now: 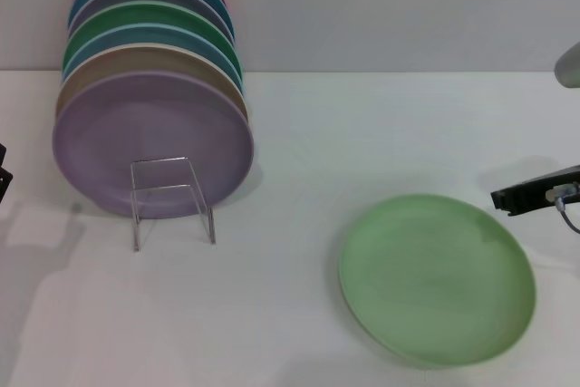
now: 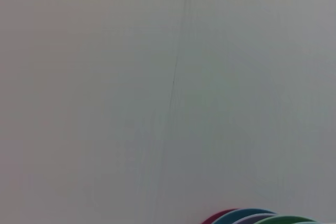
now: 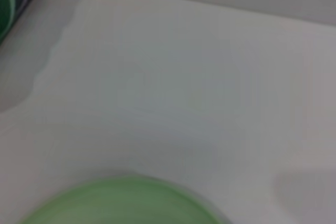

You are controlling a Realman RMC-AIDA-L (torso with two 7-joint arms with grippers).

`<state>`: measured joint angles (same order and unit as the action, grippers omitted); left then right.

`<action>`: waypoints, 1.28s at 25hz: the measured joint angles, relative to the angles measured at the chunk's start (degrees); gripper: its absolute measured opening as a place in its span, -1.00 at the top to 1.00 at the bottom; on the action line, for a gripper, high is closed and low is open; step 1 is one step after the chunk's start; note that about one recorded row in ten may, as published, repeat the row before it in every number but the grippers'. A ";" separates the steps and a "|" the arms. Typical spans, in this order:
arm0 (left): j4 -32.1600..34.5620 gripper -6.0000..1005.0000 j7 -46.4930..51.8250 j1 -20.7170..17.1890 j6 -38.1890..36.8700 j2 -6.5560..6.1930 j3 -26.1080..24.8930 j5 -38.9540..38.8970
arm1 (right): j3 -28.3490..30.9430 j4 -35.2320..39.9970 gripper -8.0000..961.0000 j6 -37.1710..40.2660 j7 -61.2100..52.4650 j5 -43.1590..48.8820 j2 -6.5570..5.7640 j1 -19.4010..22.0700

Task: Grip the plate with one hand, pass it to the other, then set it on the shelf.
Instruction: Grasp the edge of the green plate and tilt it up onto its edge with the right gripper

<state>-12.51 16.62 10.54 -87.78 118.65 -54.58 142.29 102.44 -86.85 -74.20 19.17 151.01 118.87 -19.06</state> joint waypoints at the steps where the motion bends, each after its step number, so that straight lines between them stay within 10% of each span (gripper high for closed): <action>1: 0.00 -0.67 0.00 0.00 0.00 0.00 0.00 0.00 | 0.00 0.00 0.92 0.00 0.00 0.00 0.00 0.00; 17: 0.16 -0.67 0.01 0.35 -0.02 0.00 0.00 0.00 | 3.70 6.51 0.22 -5.68 -0.12 2.83 -0.10 -4.63; 32: 0.55 -0.67 -0.02 0.98 0.34 0.00 -0.08 0.00 | 3.74 12.53 0.27 -3.48 0.58 2.88 -0.14 -6.61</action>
<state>-11.96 16.61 11.52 -87.45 118.65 -54.66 142.29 106.18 -74.31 -77.68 19.76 153.90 118.74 -25.68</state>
